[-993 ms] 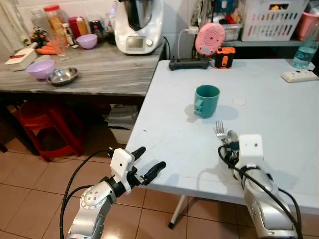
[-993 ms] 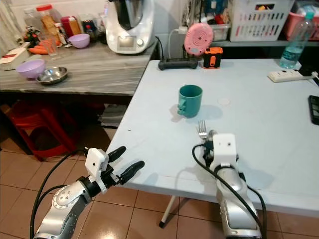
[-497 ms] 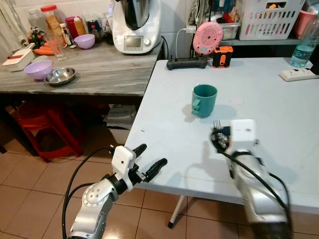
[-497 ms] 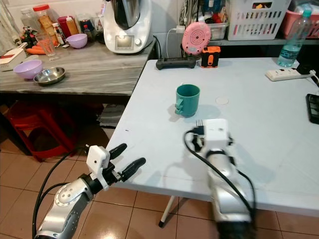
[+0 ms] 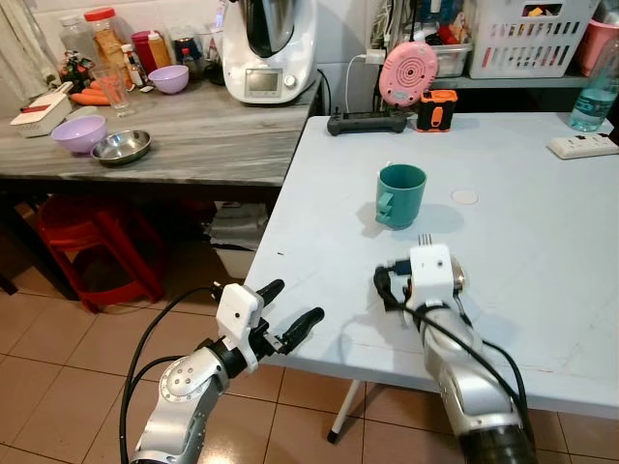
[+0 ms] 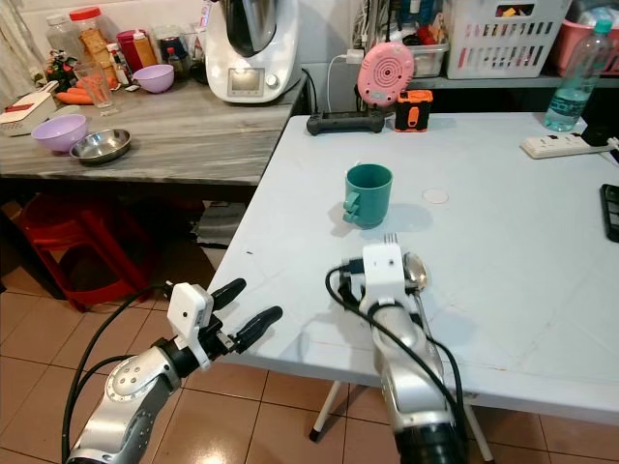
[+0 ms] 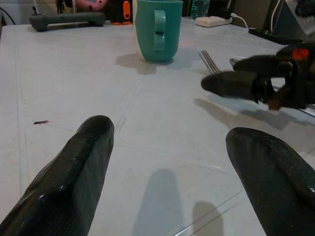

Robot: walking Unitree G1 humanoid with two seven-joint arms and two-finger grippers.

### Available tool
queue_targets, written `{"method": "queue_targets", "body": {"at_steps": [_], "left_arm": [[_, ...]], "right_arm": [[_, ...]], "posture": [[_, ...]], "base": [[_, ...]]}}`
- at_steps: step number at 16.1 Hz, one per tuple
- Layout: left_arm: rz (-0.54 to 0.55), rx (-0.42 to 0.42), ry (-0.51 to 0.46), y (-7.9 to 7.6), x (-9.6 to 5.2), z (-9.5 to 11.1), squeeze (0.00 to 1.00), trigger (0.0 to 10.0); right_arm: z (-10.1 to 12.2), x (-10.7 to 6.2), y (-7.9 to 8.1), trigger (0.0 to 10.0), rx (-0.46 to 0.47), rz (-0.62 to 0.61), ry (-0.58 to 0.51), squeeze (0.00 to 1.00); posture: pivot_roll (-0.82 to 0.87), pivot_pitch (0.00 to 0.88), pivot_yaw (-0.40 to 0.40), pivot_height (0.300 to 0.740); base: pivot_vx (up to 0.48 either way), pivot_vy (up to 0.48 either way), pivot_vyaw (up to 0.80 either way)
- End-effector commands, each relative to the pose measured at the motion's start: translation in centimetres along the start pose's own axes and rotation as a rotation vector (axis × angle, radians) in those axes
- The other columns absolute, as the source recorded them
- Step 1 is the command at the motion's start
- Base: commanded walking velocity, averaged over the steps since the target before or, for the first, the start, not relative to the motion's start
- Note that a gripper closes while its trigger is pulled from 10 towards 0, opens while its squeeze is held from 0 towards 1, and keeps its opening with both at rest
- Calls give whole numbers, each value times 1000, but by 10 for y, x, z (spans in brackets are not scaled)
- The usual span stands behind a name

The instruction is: Setting the table

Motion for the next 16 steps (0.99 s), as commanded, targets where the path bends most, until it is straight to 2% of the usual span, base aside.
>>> {"method": "queue_targets", "body": {"at_steps": [1, 3, 4, 6, 7, 10, 13, 16], "left_arm": [[18, 16, 4, 3, -3, 2, 0, 10000], [13, 16, 8, 2, -2, 2, 0, 10000], [11, 16, 10, 2, -2, 2, 0, 10000], [6, 17, 10, 2, -2, 2, 0, 10000], [2, 16, 10, 1, -1, 3, 0, 10000], [-3, 16, 14, 1, 0, 3, 0, 10000], [-4, 18, 15, 2, 0, 4, 0, 10000], [-4, 20, 15, 3, 0, 4, 0, 10000]], "right_arm": [[-2, -1, 7, 10000, -11, 26, 15, 98], [-10, -6, 9, 10000, 15, 30, 44, 67], [-13, -9, 10, 10000, 22, 36, 50, 0], [-17, -11, 7, 10000, 29, 27, 59, 0], [-15, -12, 0, 10000, 41, 2, 50, 0], [-8, -10, -7, 10000, 70, -21, 5, 0], [-6, -6, -3, 10000, 88, -5, -3, 0], [5, 4, 11, 10000, 119, 41, -29, 0]], "posture": [[-140, 0, 96, 740], [-142, 0, 97, 740], [-145, 0, 99, 740], [-149, 0, 103, 740], [-152, 0, 106, 740], [-154, 0, 111, 740], [-153, 0, 114, 740], [-146, 0, 112, 740]], "base": [[0, 0, 0], [0, 0, 0], [0, 0, 0], [0, 0, 0], [0, 0, 0], [0, 0, 0], [0, 0, 0], [0, 0, 0]]}}
Point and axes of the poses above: a point about 5 cm out from each wrist's last joint towards the gripper, its own x axis pointing out of the wrist towards the gripper, its own z axis along the axis of the wrist's last joint, y = z × x, the point moved 2 cm from there along x, pointing out of the wrist towards the gripper, and after that the axes turned 13 degrees about -x, right-handed, at the moved point
